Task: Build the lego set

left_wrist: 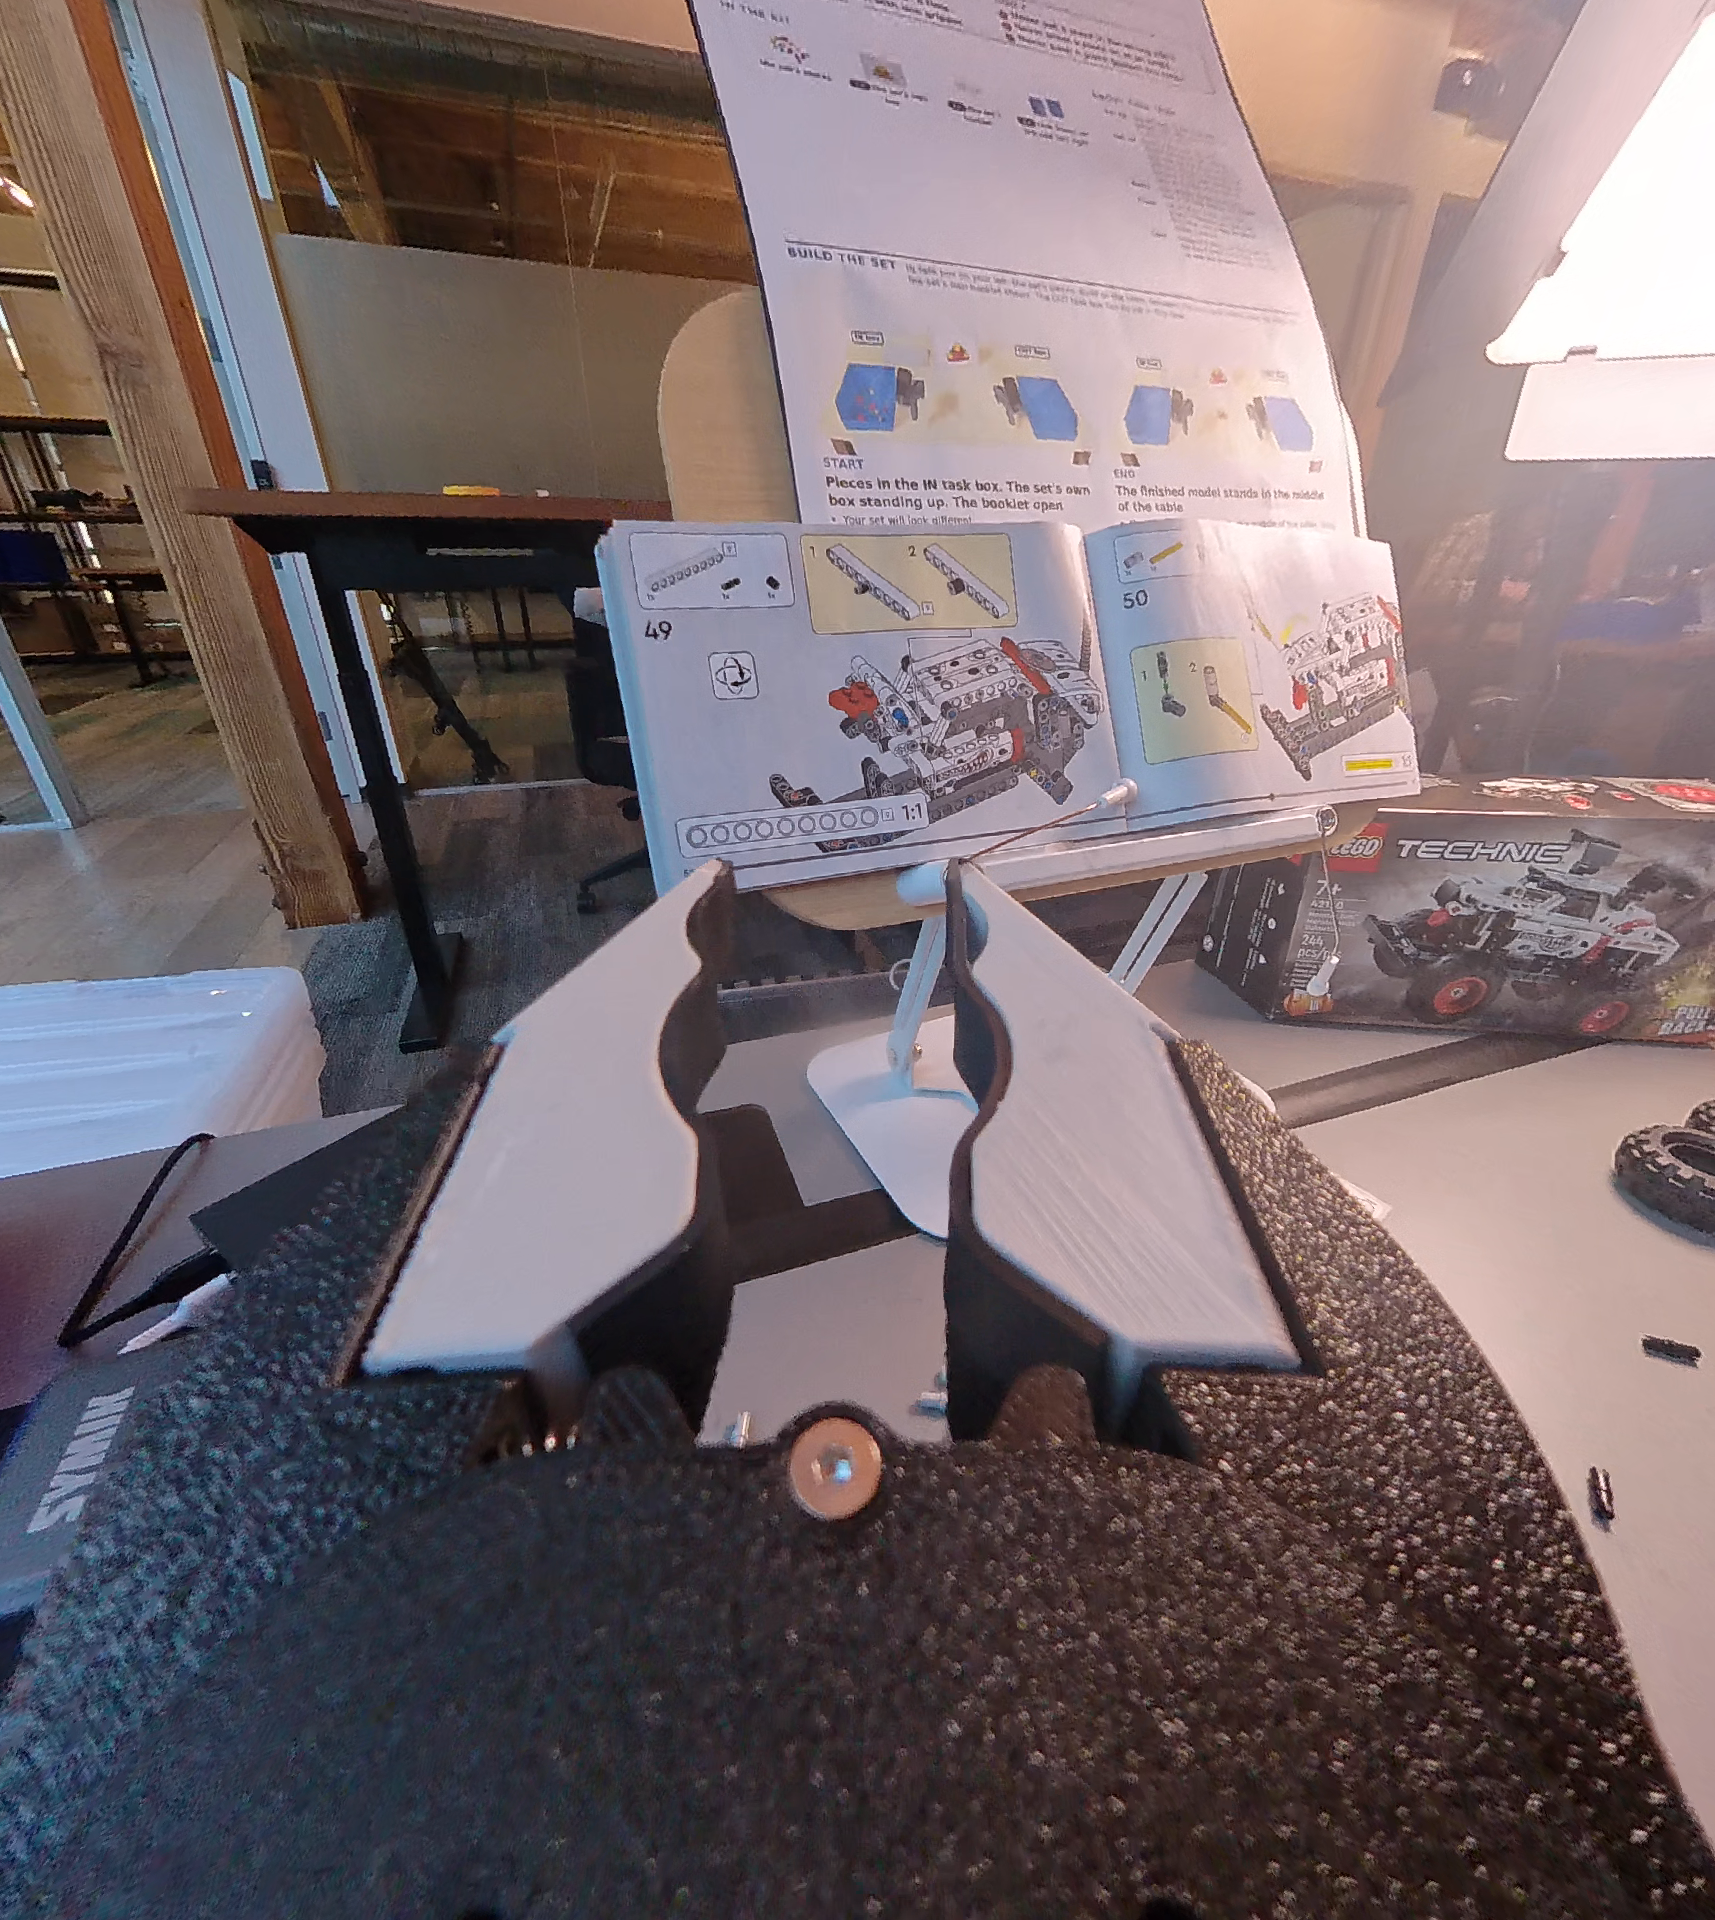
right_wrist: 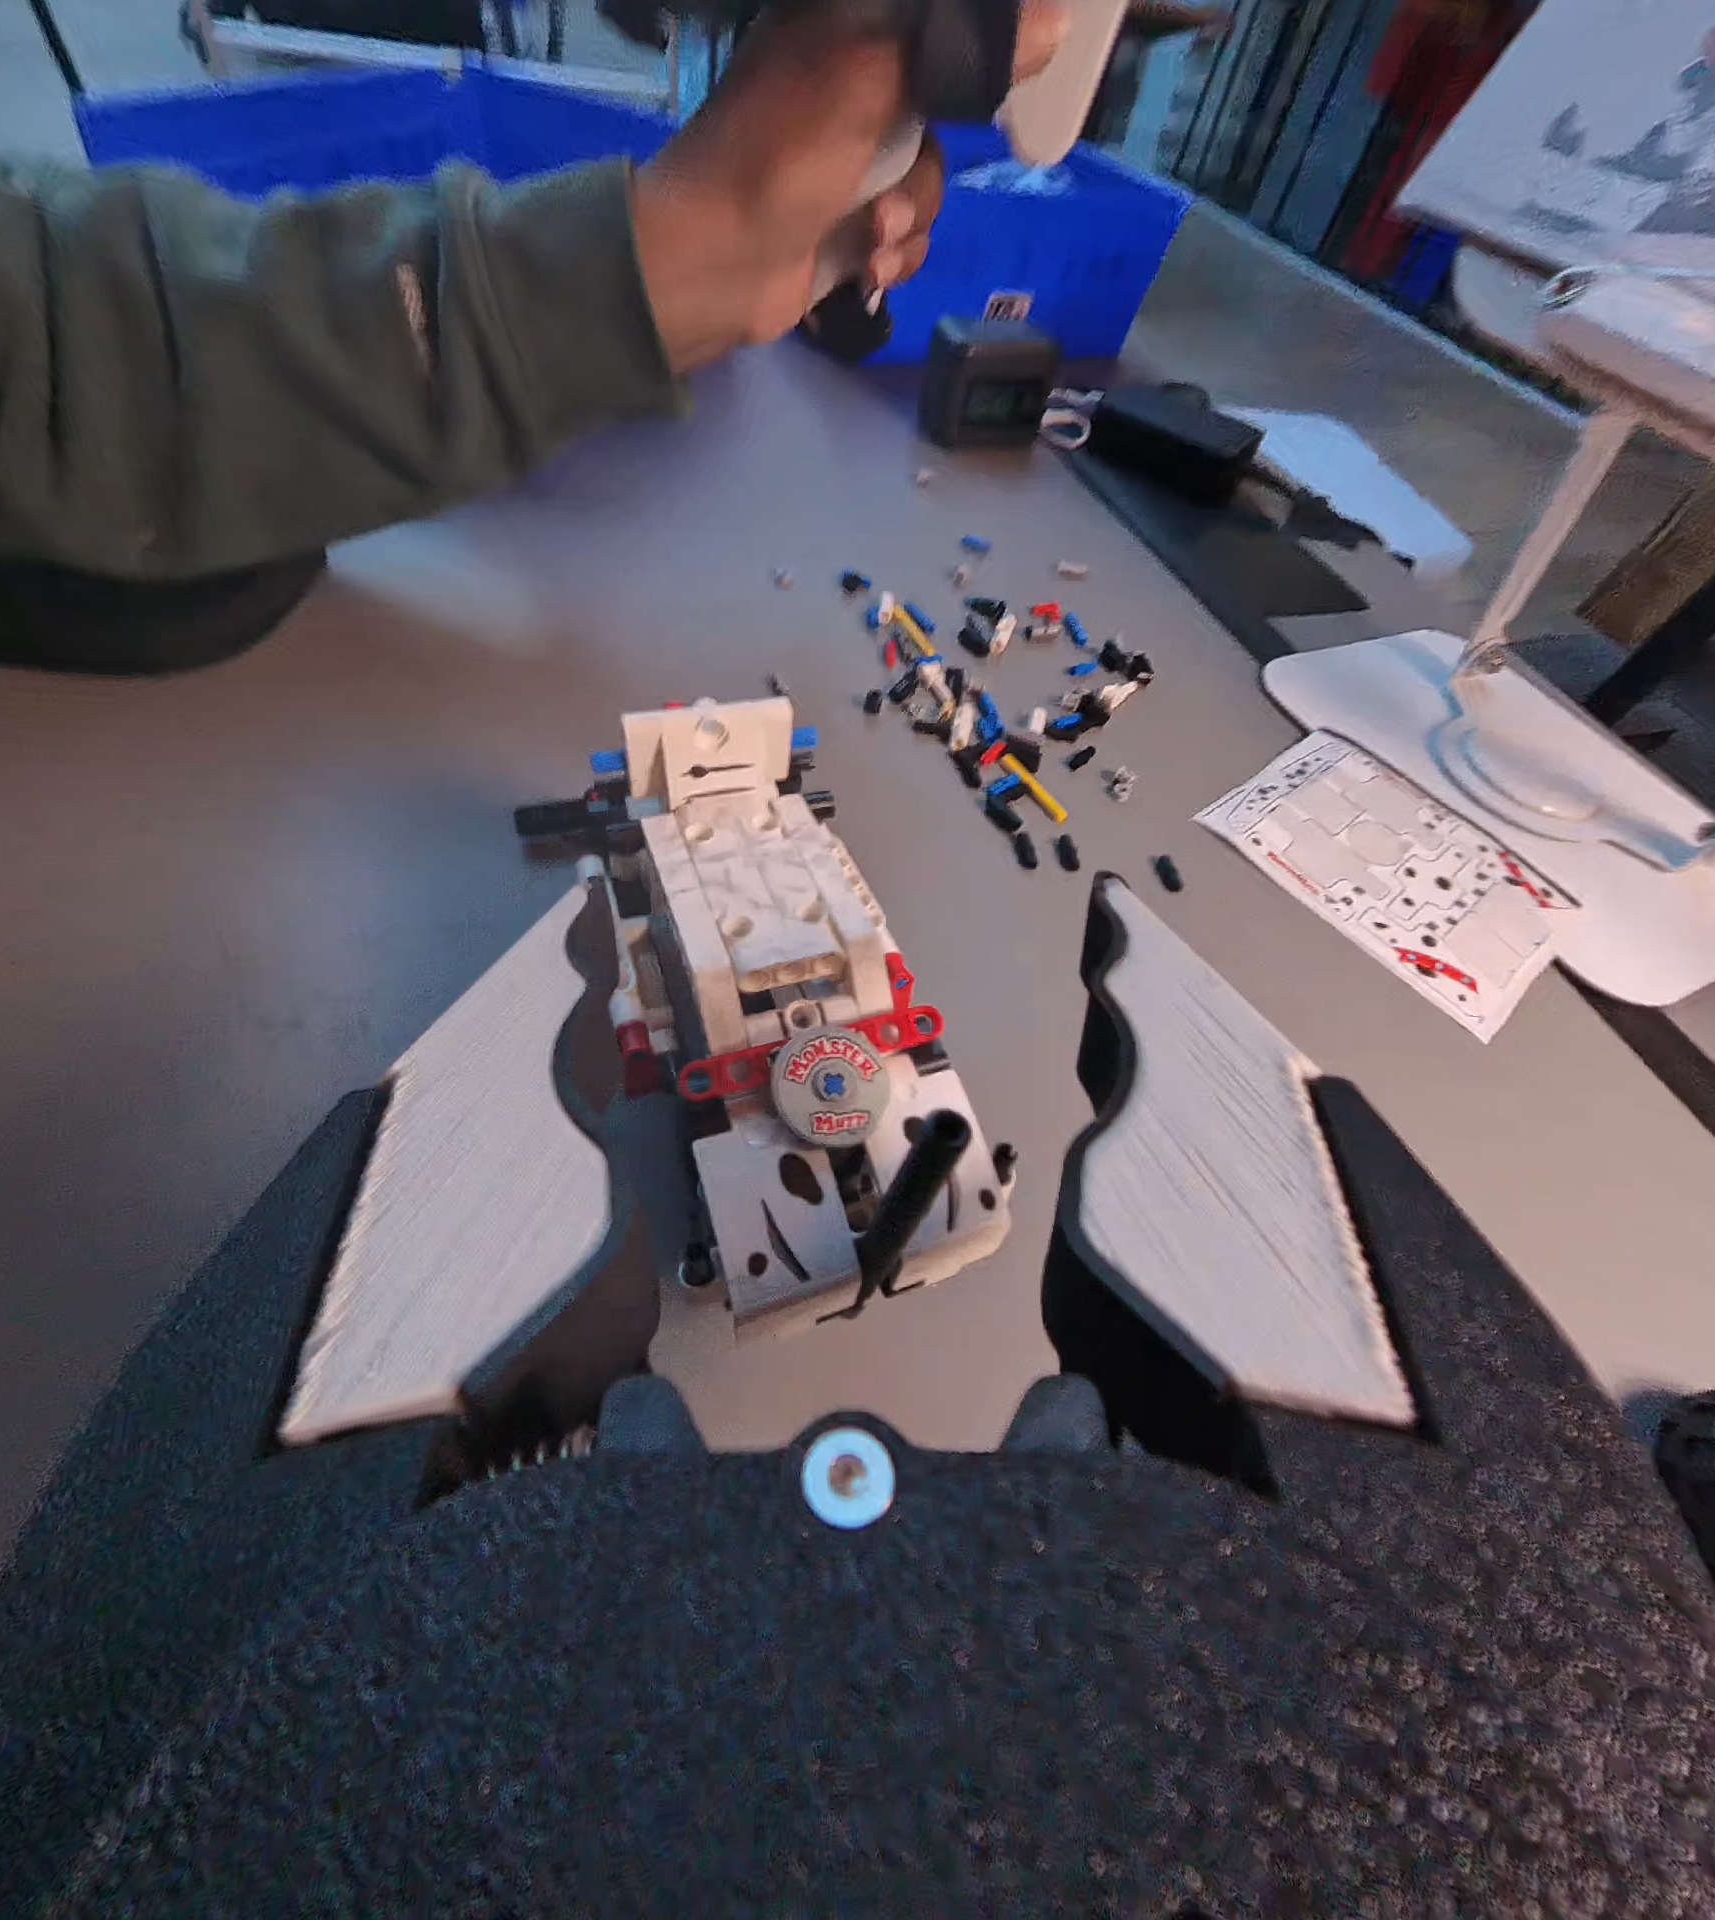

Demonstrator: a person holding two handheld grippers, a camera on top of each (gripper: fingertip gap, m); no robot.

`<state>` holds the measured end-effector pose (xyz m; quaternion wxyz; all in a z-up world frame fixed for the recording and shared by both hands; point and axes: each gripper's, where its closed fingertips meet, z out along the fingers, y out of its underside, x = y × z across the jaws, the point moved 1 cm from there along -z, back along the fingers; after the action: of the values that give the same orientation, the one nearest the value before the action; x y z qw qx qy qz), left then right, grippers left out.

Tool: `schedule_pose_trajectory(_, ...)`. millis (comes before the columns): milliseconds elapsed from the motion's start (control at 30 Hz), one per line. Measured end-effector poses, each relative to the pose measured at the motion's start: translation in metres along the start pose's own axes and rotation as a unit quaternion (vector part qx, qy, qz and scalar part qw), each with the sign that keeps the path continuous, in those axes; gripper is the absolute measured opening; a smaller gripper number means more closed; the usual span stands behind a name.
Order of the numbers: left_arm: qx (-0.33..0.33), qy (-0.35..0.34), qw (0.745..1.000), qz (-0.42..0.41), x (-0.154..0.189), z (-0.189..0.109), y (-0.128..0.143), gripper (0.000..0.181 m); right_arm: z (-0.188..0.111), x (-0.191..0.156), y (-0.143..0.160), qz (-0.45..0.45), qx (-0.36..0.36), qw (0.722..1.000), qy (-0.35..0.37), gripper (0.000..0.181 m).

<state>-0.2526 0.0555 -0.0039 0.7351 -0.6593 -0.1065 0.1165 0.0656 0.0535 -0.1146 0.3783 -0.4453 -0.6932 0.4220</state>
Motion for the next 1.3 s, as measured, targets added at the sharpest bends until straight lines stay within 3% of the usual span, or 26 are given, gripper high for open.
schedule_pose_trajectory(167,-0.013,0.028,1.0,-0.001,0.012,-0.004,-0.011,0.041,0.022,-0.007,0.042,-0.075,-0.185,0.979,-0.05,0.063)
schedule_pose_trajectory(233,-0.005,0.035,0.999,0.007,0.016,-0.009,-0.025,0.041,0.021,-0.005,0.044,-0.09,-0.204,0.972,-0.068,0.062)
schedule_pose_trajectory(400,-0.004,0.044,0.998,0.033,0.013,-0.032,-0.062,0.04,-0.014,0.014,0.063,-0.117,-0.28,0.95,-0.077,0.062)
schedule_pose_trajectory(533,0.004,0.045,0.998,0.033,0.002,-0.051,-0.086,0.039,-0.051,0.049,0.082,-0.127,-0.336,0.931,-0.066,0.061)
schedule_pose_trajectory(733,-0.008,0.039,0.999,0.035,-0.006,-0.057,-0.086,0.039,-0.067,0.088,0.091,-0.122,-0.38,0.916,-0.032,0.07)
schedule_pose_trajectory(800,-0.02,0.036,0.998,0.038,-0.008,-0.063,-0.085,0.039,-0.07,0.08,0.069,-0.093,-0.341,0.935,-0.015,0.088)
schedule_pose_trajectory(900,-0.042,0.033,0.997,0.048,-0.016,-0.078,-0.089,0.04,-0.068,0.056,0.016,-0.075,-0.193,0.978,0.019,0.086)
schedule_pose_trajectory(1000,-0.094,0.032,0.993,0.065,-0.033,-0.104,-0.084,0.042,-0.055,0.015,-0.02,-0.035,-0.056,0.998,0.016,0.077)
schedule_pose_trajectory(1133,-0.184,0.011,0.978,0.101,-0.076,-0.156,-0.066,0.043,-0.029,-0.04,-0.039,0.032,0.079,0.996,-0.01,0.065)
schedule_pose_trajectory(1300,-0.37,-0.023,0.924,0.091,-0.15,-0.229,-0.006,0.046,0.008,-0.068,-0.033,0.119,0.165,0.978,-0.032,0.059)
